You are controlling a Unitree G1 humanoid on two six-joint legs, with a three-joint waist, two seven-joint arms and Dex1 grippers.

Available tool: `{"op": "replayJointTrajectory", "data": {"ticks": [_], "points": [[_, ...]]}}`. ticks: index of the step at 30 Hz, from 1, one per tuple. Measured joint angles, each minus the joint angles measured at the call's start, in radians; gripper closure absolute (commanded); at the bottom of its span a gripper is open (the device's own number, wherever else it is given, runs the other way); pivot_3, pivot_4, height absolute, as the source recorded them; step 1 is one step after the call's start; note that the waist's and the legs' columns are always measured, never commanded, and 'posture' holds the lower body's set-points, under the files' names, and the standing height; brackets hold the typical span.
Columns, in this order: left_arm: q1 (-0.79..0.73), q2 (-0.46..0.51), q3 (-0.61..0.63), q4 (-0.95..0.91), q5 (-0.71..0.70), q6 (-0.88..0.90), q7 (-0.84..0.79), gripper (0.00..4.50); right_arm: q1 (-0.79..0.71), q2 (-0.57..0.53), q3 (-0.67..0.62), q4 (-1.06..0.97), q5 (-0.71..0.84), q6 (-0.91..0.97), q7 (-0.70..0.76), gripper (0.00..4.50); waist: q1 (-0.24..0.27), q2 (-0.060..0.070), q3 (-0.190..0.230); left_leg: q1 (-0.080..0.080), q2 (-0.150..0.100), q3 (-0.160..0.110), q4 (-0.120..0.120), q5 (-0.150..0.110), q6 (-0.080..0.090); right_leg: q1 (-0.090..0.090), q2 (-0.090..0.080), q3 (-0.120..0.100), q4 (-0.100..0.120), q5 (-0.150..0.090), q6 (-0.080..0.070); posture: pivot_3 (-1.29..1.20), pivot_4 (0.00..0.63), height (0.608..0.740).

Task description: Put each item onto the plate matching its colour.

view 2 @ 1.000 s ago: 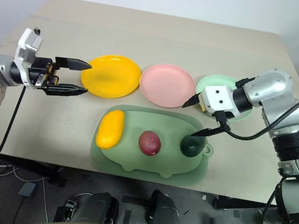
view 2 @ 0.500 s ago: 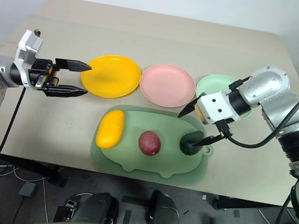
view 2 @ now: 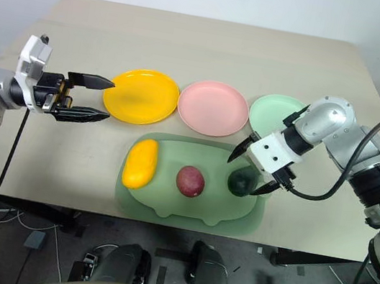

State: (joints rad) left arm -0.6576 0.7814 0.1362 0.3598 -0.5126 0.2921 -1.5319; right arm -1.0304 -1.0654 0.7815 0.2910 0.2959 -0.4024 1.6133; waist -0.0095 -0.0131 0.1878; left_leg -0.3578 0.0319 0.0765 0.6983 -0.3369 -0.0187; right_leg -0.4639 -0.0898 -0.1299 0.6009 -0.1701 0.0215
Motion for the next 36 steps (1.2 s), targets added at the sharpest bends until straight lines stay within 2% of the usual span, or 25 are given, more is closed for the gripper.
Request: {"op": "replayJointTrajectory", "data": {"ticks": [14, 29, 32, 35, 36], "points": [[0.004, 0.001, 0.001, -0.004, -0.001, 0.004, 0.002, 0.00, 0.045, 0.054, -0.009, 0.042, -0.121, -0.093, 0.000, 0.05, -0.001, 0.000, 0.000, 0.000, 0.000, 0.000, 0.000, 0.000, 0.000, 0.000, 0.000, 0.000, 0.000, 0.000, 0.000, 0.00, 0.150, 0.740], [0.019, 0.002, 0.002, -0.028, -0.002, 0.009, 0.012, 0.00, 0.049, 0.133, -0.073, 0.089, -0.188, -0.041, 0.000, 0.05, 0.000, 0.000, 0.000, 0.000, 0.000, 0.000, 0.000, 0.000, 0.000, 0.000, 0.000, 0.001, 0.000, 0.000, 0.000, 0.00, 0.150, 0.740], [0.019, 0.003, 0.003, -0.028, -0.002, 0.011, 0.015, 0.00, 0.047, 0.135, -0.083, 0.106, -0.213, -0.034, 0.000, 0.61, 0.000, 0.000, 0.000, 0.000, 0.000, 0.000, 0.000, 0.000, 0.000, 0.000, 0.000, 0.001, 0.000, 0.000, 0.000, 0.00, 0.150, 0.740], [0.019, 0.004, 0.003, -0.029, -0.002, 0.019, 0.017, 0.00, 0.047, 0.145, -0.092, 0.106, -0.214, -0.013, 0.000, 1.57, -0.001, 0.000, 0.000, 0.000, 0.000, 0.000, 0.000, 0.000, 0.000, 0.000, 0.000, 0.001, 0.000, 0.000, 0.000, 0.00, 0.150, 0.740], [0.019, 0.005, 0.003, -0.029, -0.002, 0.022, 0.018, 0.00, 0.046, 0.141, -0.088, 0.103, -0.210, 0.008, -0.001, 1.60, -0.001, 0.000, 0.000, 0.000, 0.000, 0.000, 0.000, 0.000, 0.000, 0.000, 0.000, 0.001, 0.000, 0.000, 0.000, 0.00, 0.150, 0.740]]}}
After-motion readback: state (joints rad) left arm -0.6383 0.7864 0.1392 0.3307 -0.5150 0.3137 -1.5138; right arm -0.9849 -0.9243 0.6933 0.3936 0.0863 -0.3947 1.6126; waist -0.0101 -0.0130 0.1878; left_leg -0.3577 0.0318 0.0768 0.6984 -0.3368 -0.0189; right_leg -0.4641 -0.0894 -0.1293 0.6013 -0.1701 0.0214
